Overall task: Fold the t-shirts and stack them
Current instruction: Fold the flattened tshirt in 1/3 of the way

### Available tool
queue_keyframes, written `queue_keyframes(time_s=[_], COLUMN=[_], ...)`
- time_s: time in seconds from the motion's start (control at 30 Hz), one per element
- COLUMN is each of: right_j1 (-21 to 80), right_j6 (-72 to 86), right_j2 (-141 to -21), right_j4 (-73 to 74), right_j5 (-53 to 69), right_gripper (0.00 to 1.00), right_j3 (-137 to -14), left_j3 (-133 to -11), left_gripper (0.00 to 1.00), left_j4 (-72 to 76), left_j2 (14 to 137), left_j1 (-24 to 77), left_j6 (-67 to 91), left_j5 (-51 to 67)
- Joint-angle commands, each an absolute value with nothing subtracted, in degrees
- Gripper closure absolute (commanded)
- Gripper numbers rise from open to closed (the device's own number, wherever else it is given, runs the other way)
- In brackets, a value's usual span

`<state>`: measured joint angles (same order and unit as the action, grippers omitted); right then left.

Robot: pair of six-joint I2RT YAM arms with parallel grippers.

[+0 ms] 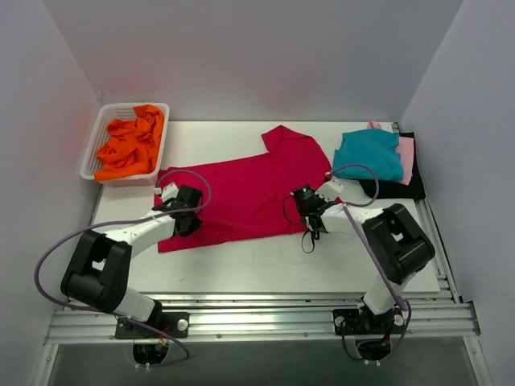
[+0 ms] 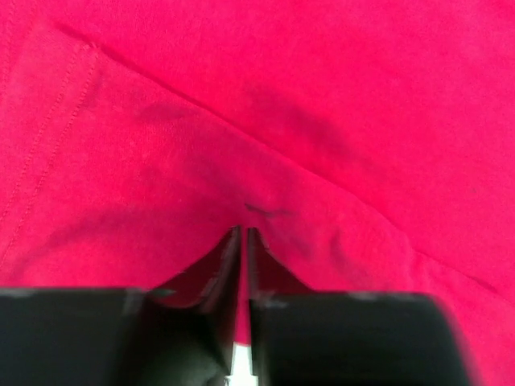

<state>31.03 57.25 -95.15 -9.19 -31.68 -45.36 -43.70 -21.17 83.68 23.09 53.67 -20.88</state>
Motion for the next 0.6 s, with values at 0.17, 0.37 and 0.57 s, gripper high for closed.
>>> queue_keyframes(time_s=[0.17, 0.37, 0.57], right_j1=[28.48, 29.0, 32.34], right_j6=[57.3, 62.31, 68.54], right_j2=[-102.3, -99.32, -91.25], right_j4=[-20.22, -15.74, -8.54], right_j5=[-24.69, -26.98, -28.03], right_gripper=[1.0, 1.0, 1.0], right_j3=[-41.93, -36.22, -31.03], left_j3=[-44.74, -44.38, -45.0], left_gripper=[0.97, 0.97, 0.98], left_j4=[-16.96, -19.15, -21.97], left_j2=[90.26, 89.3, 88.6], left_j1=[23.64, 24.17, 25.66], left_j6=[53.7, 54.23, 54.23], left_j5=[-23.38, -24.87, -24.79])
